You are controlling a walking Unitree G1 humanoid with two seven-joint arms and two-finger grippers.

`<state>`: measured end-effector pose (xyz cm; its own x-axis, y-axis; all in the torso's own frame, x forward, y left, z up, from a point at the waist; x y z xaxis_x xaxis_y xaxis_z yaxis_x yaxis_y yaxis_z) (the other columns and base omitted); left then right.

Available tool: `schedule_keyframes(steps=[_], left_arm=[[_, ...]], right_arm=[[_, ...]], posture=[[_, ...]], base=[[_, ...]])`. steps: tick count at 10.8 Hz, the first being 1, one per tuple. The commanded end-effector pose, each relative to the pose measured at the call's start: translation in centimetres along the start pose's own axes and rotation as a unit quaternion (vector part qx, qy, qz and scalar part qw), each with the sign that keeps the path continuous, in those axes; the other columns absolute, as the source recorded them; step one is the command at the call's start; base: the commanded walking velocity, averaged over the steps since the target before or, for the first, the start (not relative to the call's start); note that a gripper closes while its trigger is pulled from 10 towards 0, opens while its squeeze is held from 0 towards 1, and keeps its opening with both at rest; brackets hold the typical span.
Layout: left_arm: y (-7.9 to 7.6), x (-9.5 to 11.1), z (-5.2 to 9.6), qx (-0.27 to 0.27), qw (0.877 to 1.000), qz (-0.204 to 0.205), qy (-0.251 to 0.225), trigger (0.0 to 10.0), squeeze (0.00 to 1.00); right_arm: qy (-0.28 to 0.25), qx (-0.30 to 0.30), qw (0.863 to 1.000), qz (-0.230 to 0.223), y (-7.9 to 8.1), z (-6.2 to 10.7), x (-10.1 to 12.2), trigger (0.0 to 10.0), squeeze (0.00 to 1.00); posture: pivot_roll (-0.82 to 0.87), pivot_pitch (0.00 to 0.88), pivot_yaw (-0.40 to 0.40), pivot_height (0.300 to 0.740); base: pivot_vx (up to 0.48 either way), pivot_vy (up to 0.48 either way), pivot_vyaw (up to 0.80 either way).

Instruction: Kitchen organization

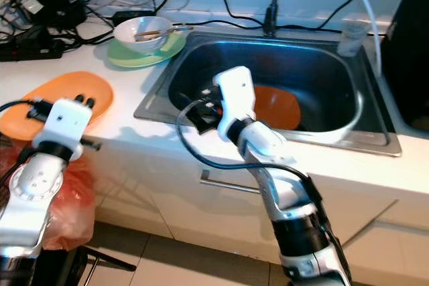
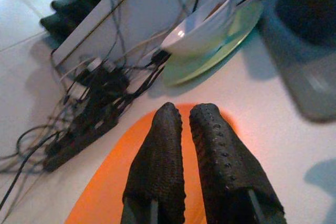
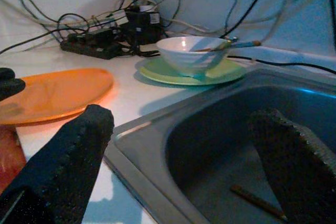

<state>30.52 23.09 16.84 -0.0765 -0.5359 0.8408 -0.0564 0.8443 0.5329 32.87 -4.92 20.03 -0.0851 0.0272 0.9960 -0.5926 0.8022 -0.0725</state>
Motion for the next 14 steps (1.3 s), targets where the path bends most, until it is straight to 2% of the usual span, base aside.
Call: schedule_keyframes(steps=[1,5,6,8,11,14], left_arm=[[1.1,-0.6,0.2,0.022,1.000,-0.009,0.009,10.0,0.00],[0.9,-1.2,1.7,0.017,1.000,-0.013,0.023,10.0,0.00],[1.3,-1.3,2.4,0.013,1.000,0.006,0.022,10.0,1.00],[1.7,-1.3,2.3,0.017,1.000,0.001,0.016,10.0,1.00],[1.2,-0.3,1.8,-0.001,1.000,0.007,-0.006,10.0,1.00],[1.1,-0.2,1.9,-0.004,1.000,0.005,-0.008,10.0,1.00]], right_arm=[[-0.005,0.010,1.000,0.004,0.2,-0.4,0.2,10.0,0.44],[-0.006,0.025,1.000,0.008,0.3,-1.1,0.0,10.0,0.44],[-0.008,0.027,1.000,0.007,0.4,-1.3,-0.1,10.0,0.44],[-0.010,0.026,1.000,0.006,0.3,-1.5,-0.2,10.0,0.44],[-0.012,0.019,1.000,0.010,0.0,-1.4,-0.2,10.0,0.44],[-0.012,0.018,1.000,0.010,0.0,-1.4,-0.3,10.0,0.44]], posture=[[0.19,0.000,0.037,0.740],[0.24,0.000,0.015,0.740],[0.25,0.000,0.016,0.740],[0.24,0.000,0.026,0.740],[0.23,0.000,0.033,0.740],[0.23,0.000,0.033,0.740]], base=[[0.000,0.000,0.00],[0.000,0.000,0.00],[0.000,0.000,0.00],[0.000,0.000,0.00],[0.000,0.000,0.00],[0.000,0.000,0.00]])
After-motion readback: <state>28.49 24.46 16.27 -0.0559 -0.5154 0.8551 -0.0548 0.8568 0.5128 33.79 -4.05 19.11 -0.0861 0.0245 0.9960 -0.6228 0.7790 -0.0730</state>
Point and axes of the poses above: a point about 5 cm out from each wrist's last joint towards the gripper, its own z axis pointing back from the gripper into the wrist, its own x axis along the axis of the wrist's last joint, y = z × x, the point moved 2 cm from there along -z, pointing out of the wrist towards the gripper, and after that the axes turned 4 degrees about z, right-handed, at the moved point
